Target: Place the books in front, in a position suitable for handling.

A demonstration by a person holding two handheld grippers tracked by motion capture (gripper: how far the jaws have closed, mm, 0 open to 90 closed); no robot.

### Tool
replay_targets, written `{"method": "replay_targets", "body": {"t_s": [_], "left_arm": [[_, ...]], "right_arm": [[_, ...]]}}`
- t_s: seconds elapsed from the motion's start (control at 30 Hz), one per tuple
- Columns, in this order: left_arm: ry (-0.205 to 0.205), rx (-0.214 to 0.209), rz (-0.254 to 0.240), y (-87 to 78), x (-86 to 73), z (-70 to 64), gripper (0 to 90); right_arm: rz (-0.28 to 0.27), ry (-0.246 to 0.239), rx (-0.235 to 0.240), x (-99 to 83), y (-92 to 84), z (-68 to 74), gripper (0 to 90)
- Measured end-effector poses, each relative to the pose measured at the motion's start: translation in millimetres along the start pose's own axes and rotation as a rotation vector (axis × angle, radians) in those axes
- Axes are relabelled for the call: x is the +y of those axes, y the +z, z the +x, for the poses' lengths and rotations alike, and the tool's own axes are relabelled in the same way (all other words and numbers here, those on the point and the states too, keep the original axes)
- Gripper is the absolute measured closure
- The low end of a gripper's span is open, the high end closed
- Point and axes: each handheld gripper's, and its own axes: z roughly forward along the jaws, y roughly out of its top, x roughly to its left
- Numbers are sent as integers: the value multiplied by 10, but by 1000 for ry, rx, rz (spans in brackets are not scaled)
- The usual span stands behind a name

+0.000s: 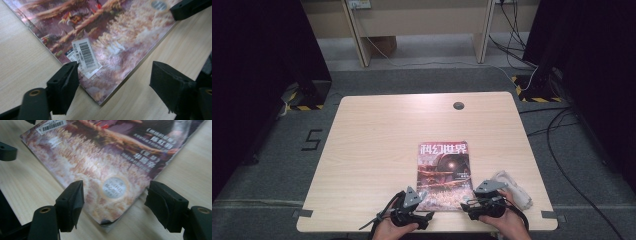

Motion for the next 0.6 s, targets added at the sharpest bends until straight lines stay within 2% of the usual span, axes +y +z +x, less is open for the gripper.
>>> {"method": "replay_targets", "body": {"t_s": [0.2, 0.3, 0.6], "left_arm": [[-27, 24, -25, -108, -18, 86, 192], [-35, 39, -29, -152, -38, 131, 167], [-31, 89, -40, -303, -124, 276, 163]], "right_arm": [[-64, 34, -61, 4, -159, -118, 297], [-92, 33, -101, -17, -234, -208, 299], [-127, 97, -208, -145, -462, -500, 292]]}}
